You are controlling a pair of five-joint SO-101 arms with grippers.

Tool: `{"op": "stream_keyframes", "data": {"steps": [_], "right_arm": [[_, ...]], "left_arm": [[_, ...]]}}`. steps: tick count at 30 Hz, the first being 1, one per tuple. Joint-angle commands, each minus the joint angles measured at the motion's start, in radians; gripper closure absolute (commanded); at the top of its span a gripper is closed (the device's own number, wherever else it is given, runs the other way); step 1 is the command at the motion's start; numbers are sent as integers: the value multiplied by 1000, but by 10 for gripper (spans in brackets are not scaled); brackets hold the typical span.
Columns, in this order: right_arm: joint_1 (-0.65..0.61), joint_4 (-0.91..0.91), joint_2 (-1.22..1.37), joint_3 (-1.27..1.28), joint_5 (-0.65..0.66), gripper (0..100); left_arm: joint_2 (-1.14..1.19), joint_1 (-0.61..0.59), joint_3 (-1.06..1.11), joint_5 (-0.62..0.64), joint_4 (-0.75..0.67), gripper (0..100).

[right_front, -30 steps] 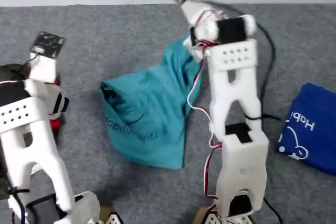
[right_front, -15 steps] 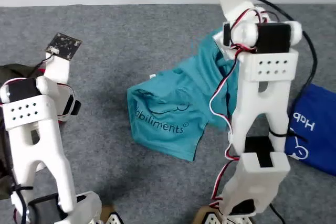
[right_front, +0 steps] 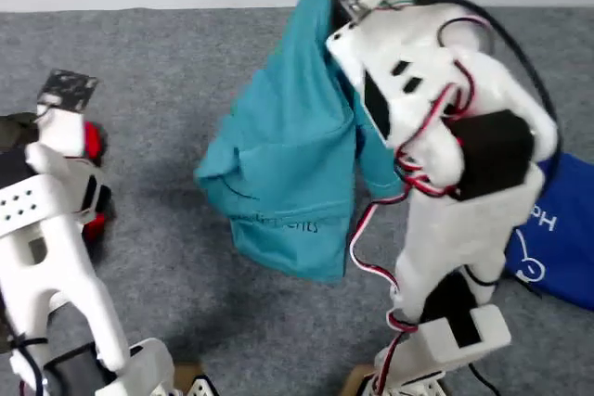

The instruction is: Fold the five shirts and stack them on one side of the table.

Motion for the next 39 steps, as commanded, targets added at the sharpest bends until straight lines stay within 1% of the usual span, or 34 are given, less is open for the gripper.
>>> {"op": "stream_keyframes", "data": {"steps": [1,5,7,11,13,15,19,23,25,26,28,32,33,36,39], "right_arm": [[120,-38,-51,-43,66,989],[295,-67,-54,-72,89,989],[355,-104,-53,-109,112,989],[361,-189,-53,-135,192,989],[312,-220,-53,-130,209,989],[245,-213,-44,-124,209,989],[18,-148,-15,-9,193,989],[-251,-81,50,186,55,989],[-360,-76,107,298,32,987],[-394,-74,136,347,31,984],[-418,-73,183,390,15,953],[-389,-28,222,390,-127,834],[-380,-5,222,390,-147,819],[-337,82,219,388,-157,822],[-262,189,219,371,-160,822]], "left_arm": [[-57,-68,-39,-31,3,845],[-121,-107,-31,-29,-38,845],[-152,-112,-31,-26,-55,845],[-198,-107,-30,-26,-72,845],[-215,-107,-7,-25,-97,845],[-230,-107,27,-25,-117,845],[-281,-107,91,-25,-117,845],[-364,-109,151,-25,-118,845],[-411,-112,176,-25,-118,845],[-436,-112,188,-26,-118,845],[-482,-114,211,-29,-118,845],[-568,-114,269,-31,-118,845],[-586,-112,285,-31,-118,845],[-635,-109,325,-31,-118,844],[-654,-101,360,-31,-118,844]]}}
